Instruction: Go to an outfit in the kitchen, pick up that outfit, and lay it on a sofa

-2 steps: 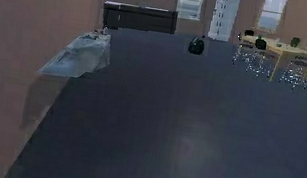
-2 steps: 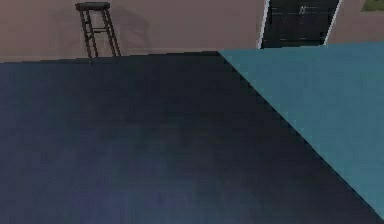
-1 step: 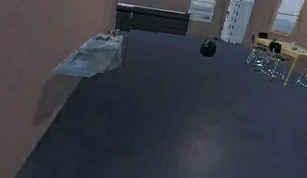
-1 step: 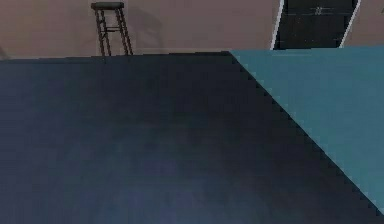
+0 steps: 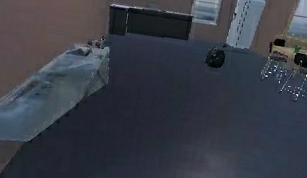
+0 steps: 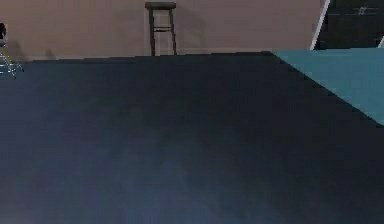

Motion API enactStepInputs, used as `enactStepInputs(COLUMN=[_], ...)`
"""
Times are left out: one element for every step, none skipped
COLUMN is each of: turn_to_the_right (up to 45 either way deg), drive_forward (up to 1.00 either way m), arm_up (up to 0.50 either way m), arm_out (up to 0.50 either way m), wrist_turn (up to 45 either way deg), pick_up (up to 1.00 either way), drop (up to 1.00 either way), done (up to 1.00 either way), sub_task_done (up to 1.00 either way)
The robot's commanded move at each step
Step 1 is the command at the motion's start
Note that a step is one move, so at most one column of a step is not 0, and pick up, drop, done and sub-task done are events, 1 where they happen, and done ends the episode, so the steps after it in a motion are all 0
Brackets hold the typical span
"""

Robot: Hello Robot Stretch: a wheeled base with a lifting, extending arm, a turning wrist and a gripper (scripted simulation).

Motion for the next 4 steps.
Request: enactStepInputs(turn_to_the_right=[0.0,-9.0,0.0,0.0], drive_forward=[1.0,0.0,0.05,1.0], arm_up=[0.0,0.0,0.0,0.0], arm_out=[0.0,0.0,0.0,0.0], wrist_turn=[0.0,0.0,0.0,0.0], pick_up=[0.0,0.0,0.0,0.0], drop=[0.0,0.0,0.0,0.0], done=[0.0,0.0,0.0,0.0], sub_task_done=[0.0,0.0,0.0,0.0])
